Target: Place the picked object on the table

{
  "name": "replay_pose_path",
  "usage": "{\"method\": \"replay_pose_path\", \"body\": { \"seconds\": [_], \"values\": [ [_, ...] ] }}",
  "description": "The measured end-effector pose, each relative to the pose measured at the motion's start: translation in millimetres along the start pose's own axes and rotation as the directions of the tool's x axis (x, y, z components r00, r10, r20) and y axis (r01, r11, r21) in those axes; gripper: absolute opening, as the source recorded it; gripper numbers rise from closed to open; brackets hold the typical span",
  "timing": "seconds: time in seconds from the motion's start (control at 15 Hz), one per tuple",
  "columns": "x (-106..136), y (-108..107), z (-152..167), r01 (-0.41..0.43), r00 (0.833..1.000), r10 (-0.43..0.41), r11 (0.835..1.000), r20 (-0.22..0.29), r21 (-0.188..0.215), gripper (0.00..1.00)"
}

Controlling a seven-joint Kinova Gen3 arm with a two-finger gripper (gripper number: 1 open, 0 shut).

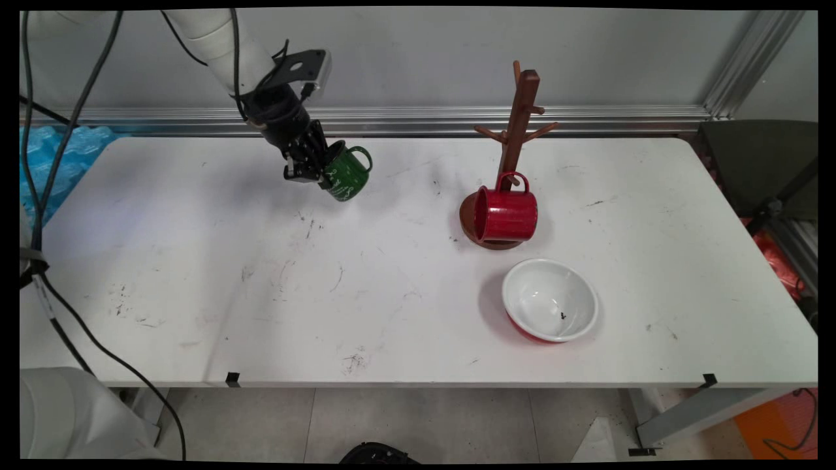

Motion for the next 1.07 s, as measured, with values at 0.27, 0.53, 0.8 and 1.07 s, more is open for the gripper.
{"method": "replay_pose_path", "body": {
  "seconds": [0.27, 0.53, 0.8, 1.07],
  "values": [
    [2, -4, 13, -0.008, 0.999, 0.007, 1.000, 0.036, 0.020, 0.00],
    [4, -5, 24, 0.002, 0.999, -0.004, 1.000, 0.054, 0.031, 0.00],
    [7, -7, 35, -0.002, 0.997, -0.001, 0.999, 0.074, 0.040, 0.00],
    [8, -8, 44, -0.015, 0.996, 0.011, 0.999, 0.094, 0.044, 0.00]
  ]
}}
